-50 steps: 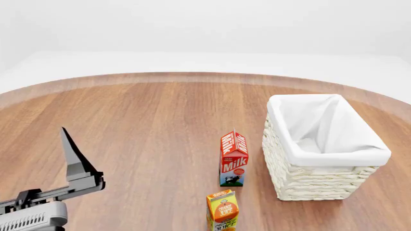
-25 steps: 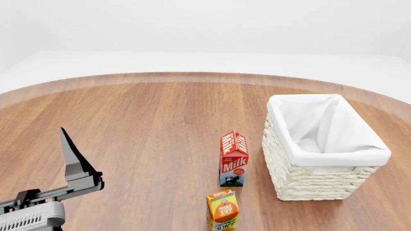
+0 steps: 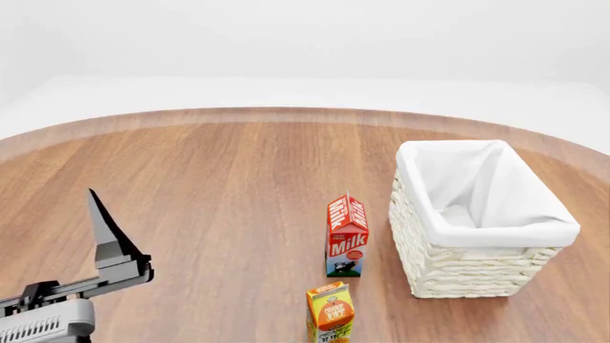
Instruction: Pick up the cream cheese box and the butter, and put them in the basket.
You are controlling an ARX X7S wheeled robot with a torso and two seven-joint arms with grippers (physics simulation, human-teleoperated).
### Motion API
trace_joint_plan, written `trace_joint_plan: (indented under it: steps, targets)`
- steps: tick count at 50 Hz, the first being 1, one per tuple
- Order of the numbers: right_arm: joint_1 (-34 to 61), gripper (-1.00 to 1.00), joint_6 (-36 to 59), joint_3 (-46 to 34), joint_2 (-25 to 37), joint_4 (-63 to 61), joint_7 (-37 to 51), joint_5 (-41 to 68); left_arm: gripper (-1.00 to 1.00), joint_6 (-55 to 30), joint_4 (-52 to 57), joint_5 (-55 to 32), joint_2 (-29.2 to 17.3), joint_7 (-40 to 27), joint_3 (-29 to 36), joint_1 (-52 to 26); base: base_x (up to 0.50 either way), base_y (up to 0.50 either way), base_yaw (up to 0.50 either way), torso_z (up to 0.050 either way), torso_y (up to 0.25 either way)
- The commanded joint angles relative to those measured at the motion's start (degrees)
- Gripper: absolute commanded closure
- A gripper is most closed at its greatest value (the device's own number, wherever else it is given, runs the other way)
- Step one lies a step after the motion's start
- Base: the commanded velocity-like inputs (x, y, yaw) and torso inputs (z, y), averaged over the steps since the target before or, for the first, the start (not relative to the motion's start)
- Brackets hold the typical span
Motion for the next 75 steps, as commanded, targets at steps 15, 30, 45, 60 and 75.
trace_joint_plan:
  steps: [15,30,45,60,75]
  targets:
    - [3.72,1.0,-0.89,1.15,0.6,-11.58,8.04,-1.14,-1.0,0.4,-0.36,-0.28,-0.14,-0.1,0.02,0.0,0.0,0.0,0.0,0.0,0.0]
    - [8.32,1.0,-1.29,5.67,1.34,-22.16,17.96,2.01,-1.0,0.44,-0.12,-0.29,-0.29,-0.34,-0.19,0.13,0.0,0.0,0.0,0.0,0.0]
    - [11.88,1.0,-2.35,9.42,2.39,-26.97,24.06,5.05,-1.0,0.41,0.07,-0.18,-0.39,-0.49,-0.19,0.19,0.0,0.0,0.0,0.0,0.001]
    - [14.75,1.0,-4.52,14.28,5.17,-29.69,27.56,7.23,-1.0,0.23,0.24,-0.16,-0.48,-0.61,-0.12,0.19,0.0,0.0,0.0,0.0,0.001]
    - [17.93,1.0,0.89,19.75,6.35,-33.17,29.18,10.27,-1.0,0.11,0.39,-0.12,-0.57,-0.71,-0.02,0.23,0.0,0.0,0.0,0.0,0.001]
